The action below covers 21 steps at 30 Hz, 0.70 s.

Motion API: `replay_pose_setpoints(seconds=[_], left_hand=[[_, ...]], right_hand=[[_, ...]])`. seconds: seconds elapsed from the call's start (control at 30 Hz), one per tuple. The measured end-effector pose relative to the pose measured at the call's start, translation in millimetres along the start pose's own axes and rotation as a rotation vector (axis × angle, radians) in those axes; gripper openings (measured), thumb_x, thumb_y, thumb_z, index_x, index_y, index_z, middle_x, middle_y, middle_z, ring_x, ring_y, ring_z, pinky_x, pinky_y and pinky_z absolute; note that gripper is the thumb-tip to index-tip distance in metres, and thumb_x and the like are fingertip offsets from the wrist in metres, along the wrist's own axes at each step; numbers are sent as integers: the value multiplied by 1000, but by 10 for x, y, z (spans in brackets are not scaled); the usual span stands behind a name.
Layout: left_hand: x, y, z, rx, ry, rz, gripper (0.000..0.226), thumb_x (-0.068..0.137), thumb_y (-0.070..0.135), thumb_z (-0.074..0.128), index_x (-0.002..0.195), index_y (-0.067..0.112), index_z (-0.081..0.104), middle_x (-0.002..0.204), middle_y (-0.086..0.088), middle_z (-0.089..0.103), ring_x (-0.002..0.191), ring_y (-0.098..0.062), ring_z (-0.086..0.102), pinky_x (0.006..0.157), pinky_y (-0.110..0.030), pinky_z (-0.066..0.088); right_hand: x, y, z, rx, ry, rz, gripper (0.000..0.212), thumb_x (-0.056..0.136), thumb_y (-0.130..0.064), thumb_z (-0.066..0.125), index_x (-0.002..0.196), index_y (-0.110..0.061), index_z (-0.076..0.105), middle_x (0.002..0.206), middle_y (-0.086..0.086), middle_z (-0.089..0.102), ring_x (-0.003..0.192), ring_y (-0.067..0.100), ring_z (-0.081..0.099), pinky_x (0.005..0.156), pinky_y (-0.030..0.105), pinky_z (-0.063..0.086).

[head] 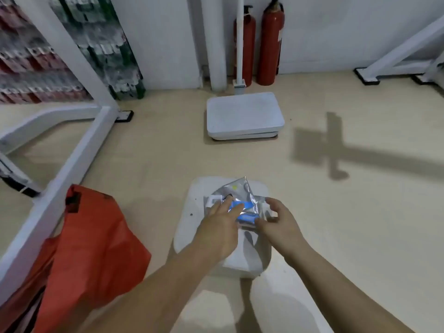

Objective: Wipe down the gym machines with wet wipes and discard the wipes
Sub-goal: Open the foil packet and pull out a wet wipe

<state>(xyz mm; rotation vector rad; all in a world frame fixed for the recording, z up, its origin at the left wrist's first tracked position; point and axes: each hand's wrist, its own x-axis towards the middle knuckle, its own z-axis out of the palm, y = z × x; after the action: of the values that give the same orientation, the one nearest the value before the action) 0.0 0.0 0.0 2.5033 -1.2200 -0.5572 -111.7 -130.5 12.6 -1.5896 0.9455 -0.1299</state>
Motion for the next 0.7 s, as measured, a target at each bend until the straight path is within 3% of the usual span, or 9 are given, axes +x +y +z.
replay_pose_setpoints(seconds=[0.07, 0.17, 0.23, 0.3, 0.37, 0.47, 0.53, 0.63, 0.7], left_hand=[[12, -80, 72, 66, 70, 47, 51, 103, 22, 48, 152, 34, 39, 163, 4, 29, 146, -25, 32, 112, -36, 38], [68, -155, 97, 130, 117, 23, 44, 102, 29, 52, 145, 33, 46, 145, 9, 45, 126, -24, 46, 92, -39, 52], [129, -162, 67, 114, 124, 15, 44, 101, 26, 53, 144, 31, 46, 140, 8, 50, 122, -23, 47, 89, -39, 52], [180, -210, 51, 70, 165, 4, 37, 101, 21, 51, 138, 29, 52, 136, 8, 54, 116, -22, 49, 86, -36, 50], [192, -286, 84, 36, 178, 15, 33, 103, 20, 47, 134, 27, 55, 133, 9, 53, 112, -19, 51, 85, -35, 50], [239, -411, 98, -25, 189, 28, 27, 102, 22, 48, 127, 26, 58, 127, 9, 54, 109, -18, 55, 86, -39, 51], [285, -481, 46, -56, 210, 22, 25, 101, 23, 52, 123, 24, 63, 126, 8, 58, 112, -18, 54, 88, -40, 51], [343, -595, -54, 8, 289, -33, 20, 100, 25, 54, 113, 24, 69, 124, 9, 61, 115, -19, 46, 87, -39, 51], [392, -651, -108, 15, 332, -95, 20, 100, 25, 56, 111, 23, 73, 130, 7, 55, 122, -19, 39, 87, -39, 51]], right_hand=[[105, 52, 100, -63, -53, -57, 53, 81, -15, 79, 119, -45, 58, 122, -6, 67, 102, 15, 69, 94, 41, 58], [305, 121, 181, -136, -26, -19, 46, 74, -12, 82, 102, -40, 57, 98, -5, 70, 97, 26, 69, 91, 51, 57], [388, 84, 191, -35, -27, 18, 42, 77, -7, 82, 99, -31, 55, 93, -8, 67, 96, 26, 68, 82, 38, 60], [443, 18, 187, 85, -63, 74, 54, 84, -2, 76, 121, -32, 53, 101, -14, 64, 88, 16, 70, 64, 24, 54], [518, 10, 187, 179, -45, 128, 72, 86, -3, 74, 147, -21, 41, 112, -6, 65, 91, 13, 69, 62, 25, 50], [597, 30, 217, 224, -21, 192, 76, 85, -16, 83, 148, -13, 40, 128, 5, 64, 99, 21, 71, 68, 29, 55], [599, 6, 223, 246, -72, 247, 58, 88, -17, 82, 137, -9, 51, 120, 6, 70, 89, 19, 74, 63, 27, 56], [538, -52, 161, 150, -181, 292, 30, 93, -7, 75, 120, -6, 61, 92, 5, 73, 61, 12, 71, 48, 19, 50], [503, -57, 65, 8, -248, 299, 32, 91, -7, 76, 118, -9, 61, 97, 6, 73, 68, 15, 70, 51, 22, 52]])
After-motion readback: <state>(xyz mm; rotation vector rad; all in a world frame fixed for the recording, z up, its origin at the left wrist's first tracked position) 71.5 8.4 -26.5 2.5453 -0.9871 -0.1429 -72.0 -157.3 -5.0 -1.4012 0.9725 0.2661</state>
